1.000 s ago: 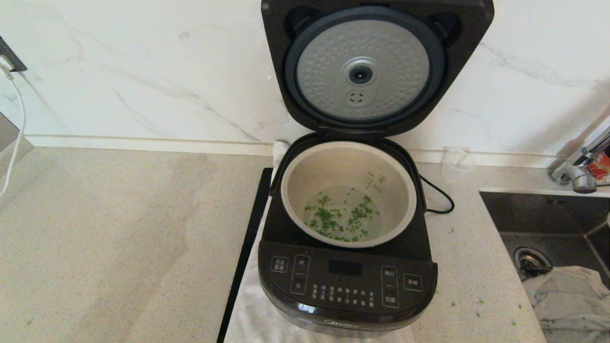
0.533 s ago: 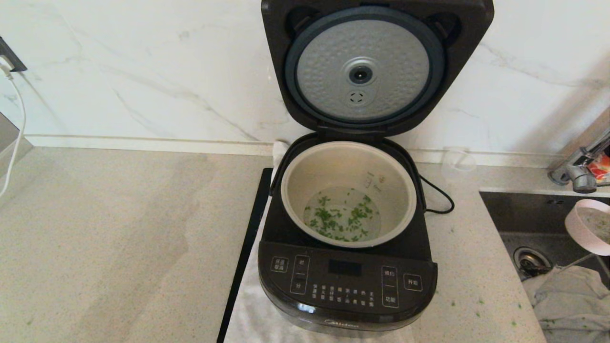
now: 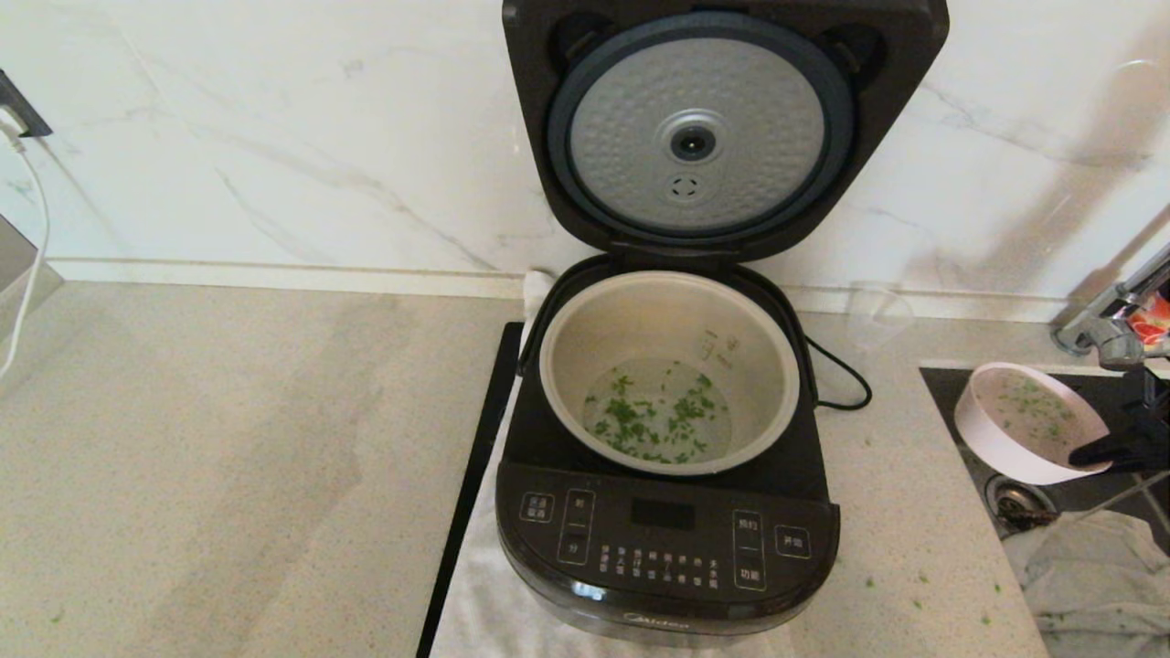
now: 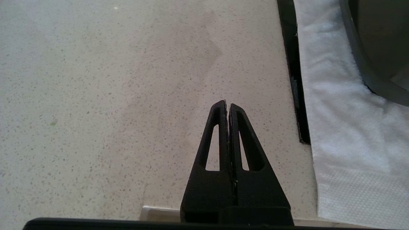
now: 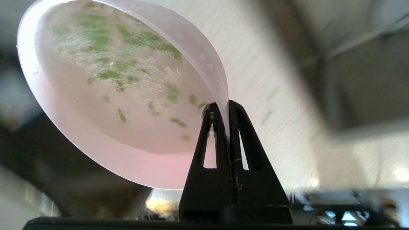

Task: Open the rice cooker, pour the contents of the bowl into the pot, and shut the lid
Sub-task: Pour the water from the bowl into the rice cooker

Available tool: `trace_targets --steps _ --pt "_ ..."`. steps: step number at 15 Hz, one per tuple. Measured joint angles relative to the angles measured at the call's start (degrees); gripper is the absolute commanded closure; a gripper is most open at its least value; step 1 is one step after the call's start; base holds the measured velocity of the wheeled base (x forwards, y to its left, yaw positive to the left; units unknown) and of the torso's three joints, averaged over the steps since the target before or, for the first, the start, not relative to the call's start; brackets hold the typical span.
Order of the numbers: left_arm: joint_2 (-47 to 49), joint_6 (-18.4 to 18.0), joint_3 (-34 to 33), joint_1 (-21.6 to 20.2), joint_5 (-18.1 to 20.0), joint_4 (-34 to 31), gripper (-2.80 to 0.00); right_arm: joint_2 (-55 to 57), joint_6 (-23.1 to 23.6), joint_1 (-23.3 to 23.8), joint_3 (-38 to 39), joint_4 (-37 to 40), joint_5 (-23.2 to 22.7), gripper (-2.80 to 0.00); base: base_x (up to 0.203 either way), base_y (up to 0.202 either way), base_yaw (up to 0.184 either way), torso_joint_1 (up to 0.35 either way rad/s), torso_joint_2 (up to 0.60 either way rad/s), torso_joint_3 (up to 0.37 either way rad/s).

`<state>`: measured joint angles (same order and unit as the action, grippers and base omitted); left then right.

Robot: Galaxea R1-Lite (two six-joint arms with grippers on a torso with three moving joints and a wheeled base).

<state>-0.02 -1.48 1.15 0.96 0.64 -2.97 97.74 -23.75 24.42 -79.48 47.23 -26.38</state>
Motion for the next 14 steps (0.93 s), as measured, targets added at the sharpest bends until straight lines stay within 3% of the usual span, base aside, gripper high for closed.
trace_targets --steps 6,14 --pt "0.00 -0.01 0.00 0.00 0.04 0.00 0.00 -7.26 -4.44 -17.69 -6.70 10.27 2.20 0.00 0.000 0.000 0.000 0.000 0.00 0.000" --pt "0.00 -0.01 0.00 0.00 -0.01 0.00 0.00 -7.40 -7.81 -37.94 -16.05 11.37 11.54 0.00 0.000 0.000 0.000 0.000 0.00 0.000"
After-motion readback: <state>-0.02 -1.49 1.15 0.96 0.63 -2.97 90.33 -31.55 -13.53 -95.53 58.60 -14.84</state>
